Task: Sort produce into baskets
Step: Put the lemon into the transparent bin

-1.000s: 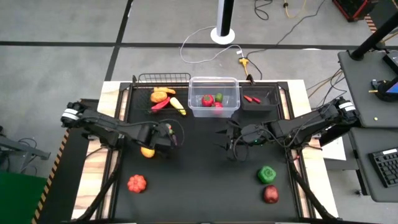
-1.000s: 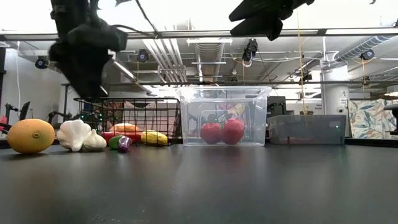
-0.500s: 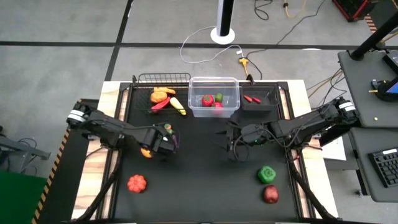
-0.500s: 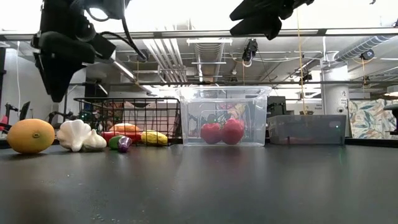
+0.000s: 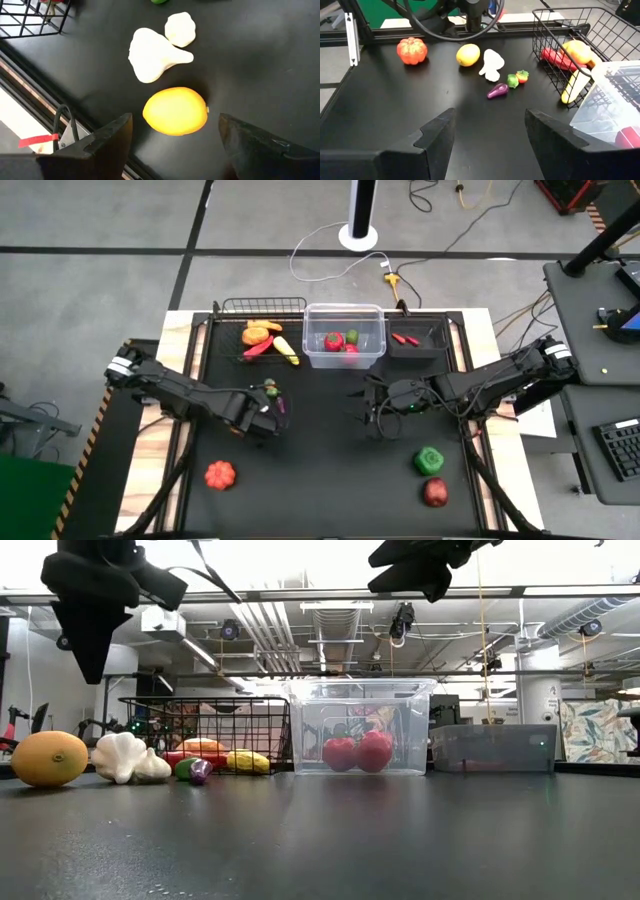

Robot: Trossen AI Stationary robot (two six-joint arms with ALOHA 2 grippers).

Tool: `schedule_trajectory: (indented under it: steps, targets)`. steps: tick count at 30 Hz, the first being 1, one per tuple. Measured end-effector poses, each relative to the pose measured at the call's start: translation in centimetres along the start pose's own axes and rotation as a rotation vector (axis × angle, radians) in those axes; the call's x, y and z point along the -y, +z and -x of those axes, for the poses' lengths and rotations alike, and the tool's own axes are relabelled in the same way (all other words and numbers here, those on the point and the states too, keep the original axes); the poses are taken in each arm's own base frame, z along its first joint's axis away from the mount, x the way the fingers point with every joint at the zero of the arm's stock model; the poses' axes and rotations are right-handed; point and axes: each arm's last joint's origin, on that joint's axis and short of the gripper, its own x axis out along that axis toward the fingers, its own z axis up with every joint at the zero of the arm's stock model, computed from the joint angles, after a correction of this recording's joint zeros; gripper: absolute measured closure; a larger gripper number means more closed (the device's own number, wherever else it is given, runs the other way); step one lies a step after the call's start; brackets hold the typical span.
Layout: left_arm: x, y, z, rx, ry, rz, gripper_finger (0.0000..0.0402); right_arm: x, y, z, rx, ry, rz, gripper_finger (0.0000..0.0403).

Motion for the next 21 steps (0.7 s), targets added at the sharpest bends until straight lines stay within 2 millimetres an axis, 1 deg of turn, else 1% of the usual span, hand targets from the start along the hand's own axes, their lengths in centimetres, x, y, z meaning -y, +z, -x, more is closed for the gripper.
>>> schedule_trajectory:
  steps: [3, 5, 11, 14, 19, 21]
  targets:
    - [0.09, -0.16, 0.02, 0.005, 0.002, 0.013, 0.0121, 0.0, 0.0, 0.0, 0.0, 0.0, 0.0, 0.0174]
    - [0.11, -0.21, -0.04, 0.005, 0.006, 0.027, 0.0111, 0.0, 0.0, 0.0, 0.0, 0.0, 0.003, 0.0174]
    - [0.05, -0.21, -0.1, 0.012, 0.016, 0.05, 0.0058, 0.0, 0.0, 0.0, 0.0, 0.0, 0.007, 0.0174]
    - [0.23, -0.24, -0.09, -0.018, -0.017, 0.071, 0.004, 0.0, 0.0, 0.0, 0.0, 0.0, 0.007, 0.0174]
    - [0.14, -0.48, -0.43, -0.052, -0.006, 0.2, 0.0033, 0.0, 0.0, 0.0, 0.0, 0.0, 0.008, 0.0174]
    - [0.05, -0.68, -0.66, -0.077, 0.005, 0.212, 0.0035, 0.0, 0.0, 0.0, 0.0, 0.0, 0.008, 0.0174]
